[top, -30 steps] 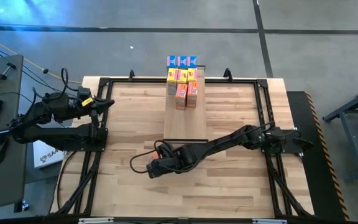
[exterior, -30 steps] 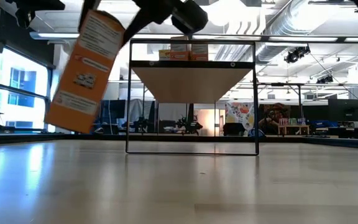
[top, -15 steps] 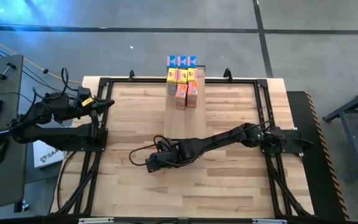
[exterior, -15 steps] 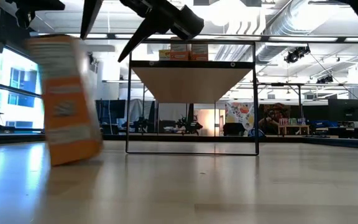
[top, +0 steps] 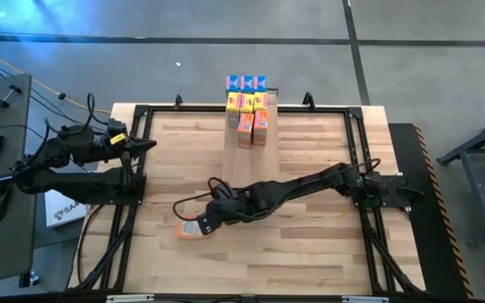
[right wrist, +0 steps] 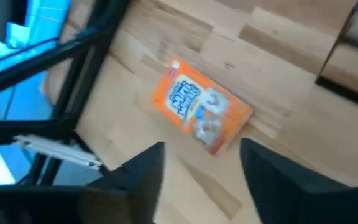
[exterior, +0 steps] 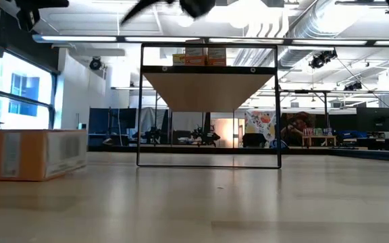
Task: Stack cereal on shelf
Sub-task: Put the orange cereal box on the shelf aligned with the orange cereal boxes
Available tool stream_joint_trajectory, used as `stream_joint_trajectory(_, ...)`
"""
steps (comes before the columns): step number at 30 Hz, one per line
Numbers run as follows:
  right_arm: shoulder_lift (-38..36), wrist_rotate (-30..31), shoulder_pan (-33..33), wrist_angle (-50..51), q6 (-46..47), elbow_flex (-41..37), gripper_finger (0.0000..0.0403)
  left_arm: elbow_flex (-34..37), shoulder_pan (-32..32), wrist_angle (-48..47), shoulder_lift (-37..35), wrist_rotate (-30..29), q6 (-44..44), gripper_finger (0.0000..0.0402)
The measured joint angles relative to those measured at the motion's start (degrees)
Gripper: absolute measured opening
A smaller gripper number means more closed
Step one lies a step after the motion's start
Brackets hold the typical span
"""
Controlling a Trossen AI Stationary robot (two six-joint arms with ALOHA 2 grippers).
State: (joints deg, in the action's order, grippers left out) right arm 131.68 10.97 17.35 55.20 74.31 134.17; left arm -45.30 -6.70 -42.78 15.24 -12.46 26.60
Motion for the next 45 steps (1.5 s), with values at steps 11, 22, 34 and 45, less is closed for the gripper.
stream_joint_trajectory(11, -10.84, 8.43, 5.86, 7.81, -15.89, 0.08, 0.0013, 1.97, 0.02, -5.74, 2.7, 17.74, 7.74, 0.0)
stream_joint_trajectory(22, -6.7, 8.27, 13.76, 7.36, -24.27, -0.09, 0.0001, 16.06, 3.3, -2.24, 2.89, 22.77, 13.99, 0.0)
stream_joint_trajectory(34, 3.37, 0.71, 15.75, -8.33, -30.24, -0.09, 0.0, 28.49, 13.51, 6.69, 4.1, 18.17, 17.19, 0.0)
stream_joint_trajectory(45, 11.33, -0.66, 8.69, -21.74, -38.33, -0.1, 0.0, 31.65, 24.36, 8.45, 10.46, 7.91, 18.25, 0.0)
